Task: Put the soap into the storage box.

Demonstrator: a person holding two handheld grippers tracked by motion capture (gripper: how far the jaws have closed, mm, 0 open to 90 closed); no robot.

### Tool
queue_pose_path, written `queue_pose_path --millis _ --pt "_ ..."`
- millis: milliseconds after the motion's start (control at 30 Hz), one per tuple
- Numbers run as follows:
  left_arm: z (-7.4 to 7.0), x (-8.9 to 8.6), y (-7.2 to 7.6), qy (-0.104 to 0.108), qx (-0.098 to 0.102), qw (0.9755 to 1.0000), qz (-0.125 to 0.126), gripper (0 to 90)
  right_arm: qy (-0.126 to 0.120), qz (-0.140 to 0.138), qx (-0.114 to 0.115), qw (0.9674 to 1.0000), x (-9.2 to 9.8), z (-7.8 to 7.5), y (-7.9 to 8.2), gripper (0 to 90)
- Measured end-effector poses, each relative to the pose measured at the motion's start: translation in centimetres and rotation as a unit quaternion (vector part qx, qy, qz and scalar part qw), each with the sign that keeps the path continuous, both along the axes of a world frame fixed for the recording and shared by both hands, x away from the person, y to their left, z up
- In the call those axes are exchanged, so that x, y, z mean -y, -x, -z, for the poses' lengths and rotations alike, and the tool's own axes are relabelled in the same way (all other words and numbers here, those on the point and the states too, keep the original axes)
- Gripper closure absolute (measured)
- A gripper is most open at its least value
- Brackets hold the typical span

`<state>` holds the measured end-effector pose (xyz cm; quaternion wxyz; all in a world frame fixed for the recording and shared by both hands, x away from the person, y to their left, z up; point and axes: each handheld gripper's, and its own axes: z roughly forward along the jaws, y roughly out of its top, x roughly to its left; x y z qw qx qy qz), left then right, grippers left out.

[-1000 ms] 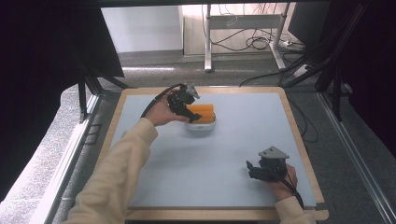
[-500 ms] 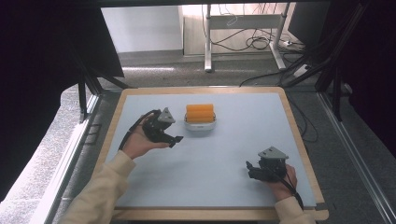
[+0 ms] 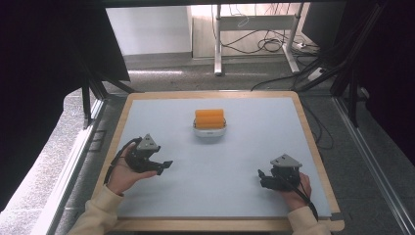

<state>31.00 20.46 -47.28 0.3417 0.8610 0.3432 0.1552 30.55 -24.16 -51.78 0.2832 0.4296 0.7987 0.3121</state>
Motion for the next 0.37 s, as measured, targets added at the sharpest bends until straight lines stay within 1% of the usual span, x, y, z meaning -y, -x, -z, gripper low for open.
queue_pose_path --millis 33,100,200,300,367 --pt "0.0 -0.1 0.1 -0.004 0.0 1.0 0.0 26.6 -0.001 -0.001 0.001 1.0 0.0 0.0 0.0 16.2" --pt "-0.3 -0.4 0.5 -0.001 0.006 1.0 -0.007 26.6 -0.004 0.001 0.006 1.0 0.1 -0.1 0.0 16.2" --pt "-0.8 -0.8 1.0 0.008 0.012 0.9999 -0.007 26.7 -0.026 0.003 0.018 0.9995 0.2 -0.6 0.2 16.2" --pt "-1.2 -1.2 1.0 0.018 0.004 0.9997 -0.012 28.3 -0.029 -0.006 0.027 0.9992 0.1 -0.7 0.3 16.1" --pt "-1.3 -1.3 0.9 0.023 0.002 0.9996 -0.015 28.6 -0.037 -0.012 0.027 0.9989 0.1 -0.7 0.3 15.8"
